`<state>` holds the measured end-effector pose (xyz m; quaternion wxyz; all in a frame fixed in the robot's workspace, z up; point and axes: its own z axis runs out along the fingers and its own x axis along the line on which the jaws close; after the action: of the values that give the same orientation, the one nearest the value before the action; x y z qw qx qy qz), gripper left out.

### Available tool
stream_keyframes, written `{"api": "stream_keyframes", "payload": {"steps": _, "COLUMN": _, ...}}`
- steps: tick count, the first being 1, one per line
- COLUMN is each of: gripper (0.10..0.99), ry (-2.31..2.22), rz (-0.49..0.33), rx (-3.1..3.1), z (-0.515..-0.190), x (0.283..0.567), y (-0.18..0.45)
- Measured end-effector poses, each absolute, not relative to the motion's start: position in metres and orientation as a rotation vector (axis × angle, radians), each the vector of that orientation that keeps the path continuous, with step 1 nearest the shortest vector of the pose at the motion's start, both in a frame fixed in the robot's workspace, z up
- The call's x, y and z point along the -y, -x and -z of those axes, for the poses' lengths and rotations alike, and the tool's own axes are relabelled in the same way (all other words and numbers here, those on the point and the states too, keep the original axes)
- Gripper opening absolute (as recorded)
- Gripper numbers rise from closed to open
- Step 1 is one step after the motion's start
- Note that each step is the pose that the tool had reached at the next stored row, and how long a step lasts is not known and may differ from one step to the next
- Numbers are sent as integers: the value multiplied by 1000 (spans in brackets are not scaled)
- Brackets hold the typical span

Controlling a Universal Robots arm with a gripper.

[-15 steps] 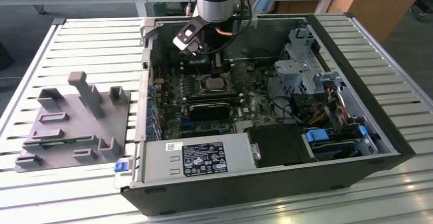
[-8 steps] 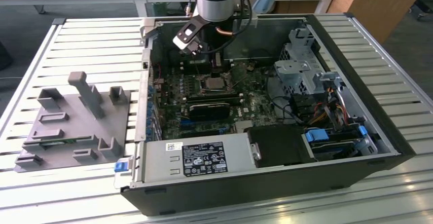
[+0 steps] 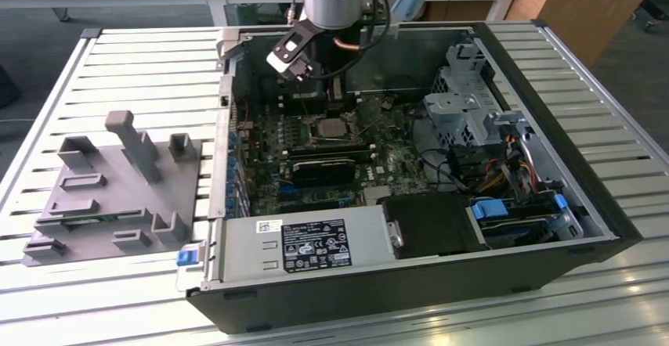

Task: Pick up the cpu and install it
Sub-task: 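Close the cpu cover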

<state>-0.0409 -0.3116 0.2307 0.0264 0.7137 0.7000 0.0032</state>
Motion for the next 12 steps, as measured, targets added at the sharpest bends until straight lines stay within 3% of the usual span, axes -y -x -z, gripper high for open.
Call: {"api": "stream_keyframes", "payload": {"steps": 12, "gripper": 106, "ry": -2205, "rz": -10, "rx": -2163, "z": -234, "x": 312, "y": 41}}
